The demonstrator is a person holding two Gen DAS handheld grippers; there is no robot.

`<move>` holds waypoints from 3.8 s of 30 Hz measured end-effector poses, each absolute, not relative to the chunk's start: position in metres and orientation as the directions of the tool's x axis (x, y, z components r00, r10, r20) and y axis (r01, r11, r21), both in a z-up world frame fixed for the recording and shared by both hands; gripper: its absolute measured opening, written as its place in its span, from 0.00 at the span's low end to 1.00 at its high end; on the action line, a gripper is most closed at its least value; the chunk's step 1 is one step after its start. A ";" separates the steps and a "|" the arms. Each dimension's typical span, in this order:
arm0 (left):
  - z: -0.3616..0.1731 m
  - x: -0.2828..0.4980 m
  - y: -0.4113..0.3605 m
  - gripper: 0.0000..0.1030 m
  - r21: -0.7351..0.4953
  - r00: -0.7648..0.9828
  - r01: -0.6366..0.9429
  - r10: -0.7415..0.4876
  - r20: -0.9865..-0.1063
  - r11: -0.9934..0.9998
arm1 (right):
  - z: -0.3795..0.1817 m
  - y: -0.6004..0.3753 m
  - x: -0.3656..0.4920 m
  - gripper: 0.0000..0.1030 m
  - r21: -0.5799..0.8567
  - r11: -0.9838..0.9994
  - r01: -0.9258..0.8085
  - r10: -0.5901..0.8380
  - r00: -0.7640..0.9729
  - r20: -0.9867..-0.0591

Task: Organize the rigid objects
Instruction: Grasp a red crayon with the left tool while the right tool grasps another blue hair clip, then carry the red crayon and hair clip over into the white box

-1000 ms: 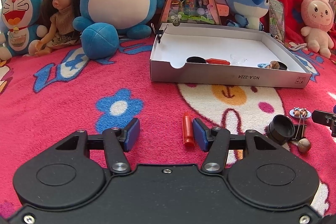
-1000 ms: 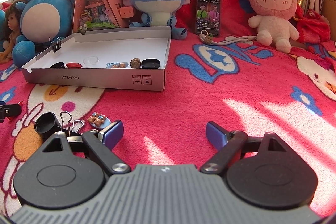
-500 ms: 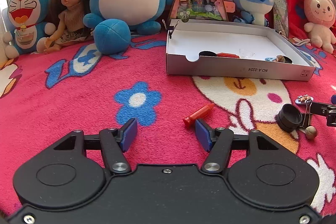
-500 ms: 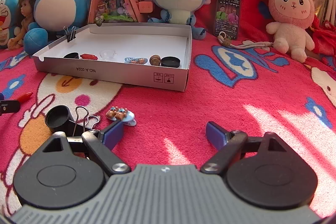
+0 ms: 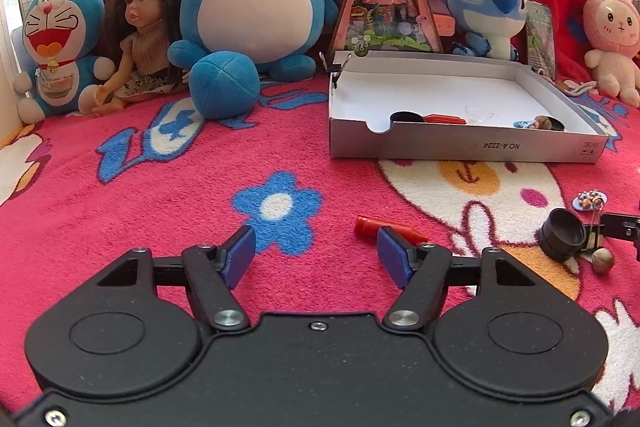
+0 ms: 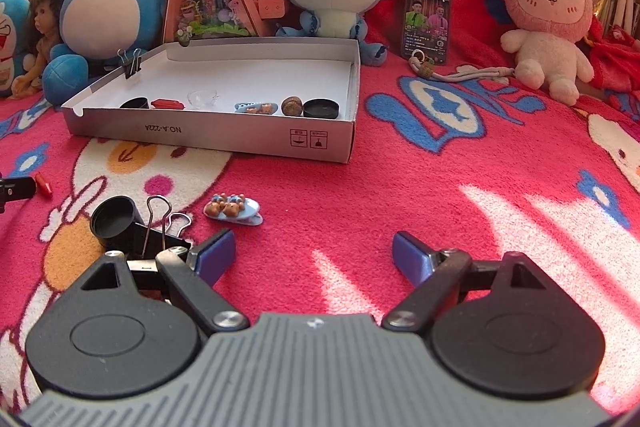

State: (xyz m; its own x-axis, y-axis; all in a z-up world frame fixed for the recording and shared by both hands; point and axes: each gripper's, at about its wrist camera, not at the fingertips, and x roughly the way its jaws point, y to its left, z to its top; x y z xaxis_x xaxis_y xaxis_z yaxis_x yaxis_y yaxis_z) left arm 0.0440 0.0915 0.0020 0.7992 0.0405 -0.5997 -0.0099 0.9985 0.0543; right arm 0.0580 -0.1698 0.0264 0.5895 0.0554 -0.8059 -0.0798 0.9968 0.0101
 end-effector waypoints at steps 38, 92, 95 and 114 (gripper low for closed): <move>-0.002 0.049 0.068 0.50 0.092 0.822 0.144 -0.067 -0.566 0.985 | 0.021 -0.133 0.062 0.38 0.034 0.994 -0.102 0.093 0.656 -0.749; 0.021 0.075 0.074 0.38 -0.022 0.828 0.136 -0.126 -0.546 0.990 | 0.025 -0.125 0.062 0.37 0.006 0.993 -0.117 0.083 0.660 -0.747; 0.030 0.083 0.075 0.38 -0.049 0.829 0.131 -0.137 -0.543 0.990 | 0.033 -0.127 0.063 0.37 0.024 0.992 -0.122 0.100 0.668 -0.738; 0.059 0.191 0.045 0.38 -0.117 0.778 0.111 -0.159 -0.608 0.987 | 0.055 -0.159 0.153 0.37 0.174 0.983 -0.055 0.164 0.677 -0.717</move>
State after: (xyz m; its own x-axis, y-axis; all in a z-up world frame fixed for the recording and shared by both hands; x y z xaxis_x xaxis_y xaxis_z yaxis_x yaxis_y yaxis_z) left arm 0.1913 0.0454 0.0590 0.7781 -0.1590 -0.6077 0.1105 0.9870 -0.1166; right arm 0.1530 -0.1595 0.0550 0.6775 0.1644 -0.7169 -0.0546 0.9832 0.1740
